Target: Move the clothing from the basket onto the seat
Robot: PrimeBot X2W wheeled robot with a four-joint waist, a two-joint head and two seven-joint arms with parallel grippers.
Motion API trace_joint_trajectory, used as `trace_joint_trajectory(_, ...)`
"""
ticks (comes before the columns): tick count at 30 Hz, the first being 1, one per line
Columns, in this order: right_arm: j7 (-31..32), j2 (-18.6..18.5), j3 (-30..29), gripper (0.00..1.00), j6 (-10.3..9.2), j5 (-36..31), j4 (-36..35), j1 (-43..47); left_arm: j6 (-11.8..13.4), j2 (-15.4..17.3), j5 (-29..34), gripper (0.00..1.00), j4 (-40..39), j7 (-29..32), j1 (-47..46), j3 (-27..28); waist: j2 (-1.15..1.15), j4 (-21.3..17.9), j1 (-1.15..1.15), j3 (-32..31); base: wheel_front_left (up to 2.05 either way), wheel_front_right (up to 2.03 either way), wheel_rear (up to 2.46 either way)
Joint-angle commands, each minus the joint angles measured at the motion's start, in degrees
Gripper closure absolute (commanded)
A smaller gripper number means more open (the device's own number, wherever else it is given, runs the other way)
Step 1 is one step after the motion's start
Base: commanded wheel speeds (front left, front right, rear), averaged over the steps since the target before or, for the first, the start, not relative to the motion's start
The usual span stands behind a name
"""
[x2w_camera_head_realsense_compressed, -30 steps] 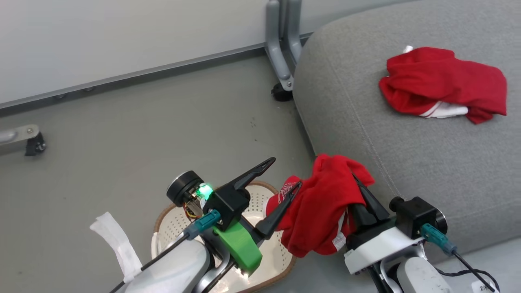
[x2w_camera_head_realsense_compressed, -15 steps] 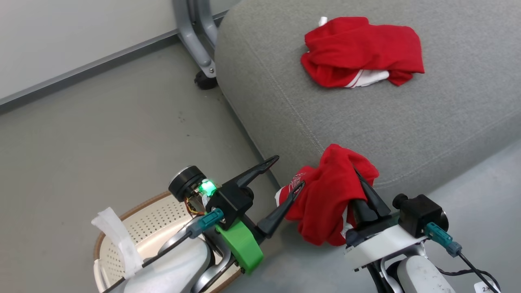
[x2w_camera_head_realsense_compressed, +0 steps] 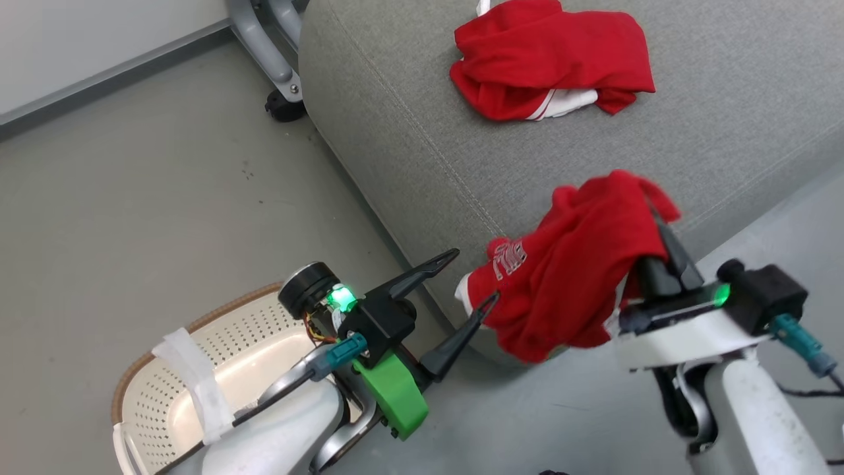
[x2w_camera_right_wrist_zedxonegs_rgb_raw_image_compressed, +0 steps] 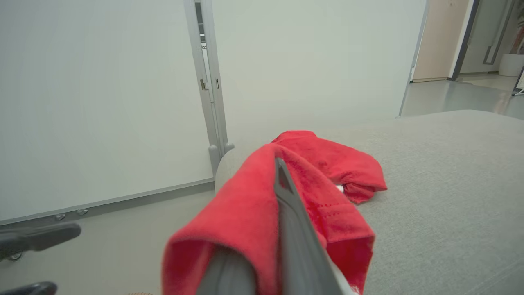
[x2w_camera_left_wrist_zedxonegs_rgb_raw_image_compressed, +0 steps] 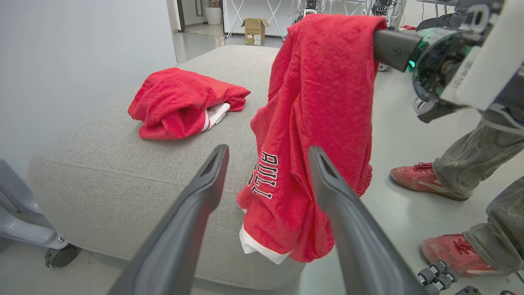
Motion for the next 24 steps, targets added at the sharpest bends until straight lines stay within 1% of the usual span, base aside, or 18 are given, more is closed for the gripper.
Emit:
trace_joint_trajectory(1,-0.2,-0.9,-0.9,1.0,-0.02,0.7,-0.7,-2.4,0.7,1.0,0.8,0.0,-0.3,-0.6,-1.1,0.6,0.0,0.2,0.0,1.6,0.0,0.0,0.0)
trace_joint_trajectory(3,-0.2,-2.6,-2.5,1.0,-0.03,1.7,-1.0,-6.0,1.1,1.6,0.8,0.0,-0.9,-0.9,-1.1,0.9,0.0,0.7,0.0,3.4,0.0,0.0,0.0)
trace_joint_trajectory(7,-0.2,-6.9,-6.9,1.0,-0.03,3.6,0.3,-14.4,1.2,3.8,1.4,0.0,-2.5,-1.3,-1.9,1.8,0.0,3.4,0.0,8.5,0.0,0.0,0.0)
trace_joint_trajectory(11,-0.2,-12.5,-12.5,1.0,-0.03,6.3,1.7,-22.4,1.1,6.1,2.8,0.0,-5.4,-2.5,-4.0,2.7,0.0,7.7,0.0,14.8,0.0,0.0,0.0)
trace_joint_trajectory(12,-0.2,-14.5,-13.9,1.0,-0.03,6.7,2.2,-24.3,1.1,6.8,3.1,0.0,-6.4,-2.8,-4.3,3.1,0.0,9.1,0.0,16.6,0.0,0.0,0.0)
trace_joint_trajectory(18,-0.2,-24.2,-22.2,1.0,-0.03,8.7,5.6,-33.1,2.6,10.4,5.1,0.0,-11.6,-4.3,-5.5,5.6,0.0,15.5,0.0,24.7,0.0,0.0,0.0)
trace_joint_trajectory(22,0.4,-28.9,-26.5,1.0,-0.02,9.2,10.1,-37.1,3.5,12.6,5.7,0.0,-14.1,-5.2,-4.9,6.9,0.0,19.4,0.0,28.0,0.0,0.0,0.0)
trace_joint_trajectory(24,1.0,-29.9,-27.3,1.0,-0.03,8.9,12.5,-37.9,3.9,13.0,6.0,0.0,-14.9,-5.7,-4.6,7.7,0.0,21.2,0.0,29.1,0.0,0.0,0.0)
